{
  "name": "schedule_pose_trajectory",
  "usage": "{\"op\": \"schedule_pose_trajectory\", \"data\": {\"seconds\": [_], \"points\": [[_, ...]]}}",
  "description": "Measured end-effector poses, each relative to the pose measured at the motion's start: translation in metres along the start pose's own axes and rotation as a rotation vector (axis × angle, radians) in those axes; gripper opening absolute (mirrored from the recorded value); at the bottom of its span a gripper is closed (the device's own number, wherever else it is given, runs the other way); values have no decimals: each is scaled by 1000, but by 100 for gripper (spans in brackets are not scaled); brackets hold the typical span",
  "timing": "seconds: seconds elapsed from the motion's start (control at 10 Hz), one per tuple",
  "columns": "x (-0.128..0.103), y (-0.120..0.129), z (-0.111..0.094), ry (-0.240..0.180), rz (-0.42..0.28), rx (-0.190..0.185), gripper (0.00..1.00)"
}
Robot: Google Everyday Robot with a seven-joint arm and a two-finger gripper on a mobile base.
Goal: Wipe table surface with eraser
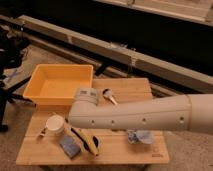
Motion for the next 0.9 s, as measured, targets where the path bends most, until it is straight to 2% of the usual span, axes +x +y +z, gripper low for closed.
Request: {"op": "schedule_pose_trajectory", "data": {"seconds": [0.2,0.4,0.5,0.9], "points": [[8,-23,29,-43,-150,-31,65],[11,-24,45,-85,-186,-43,65],[10,-17,58,-115,-197,-54,65],[1,12,93,-191,-246,-101,65]]}}
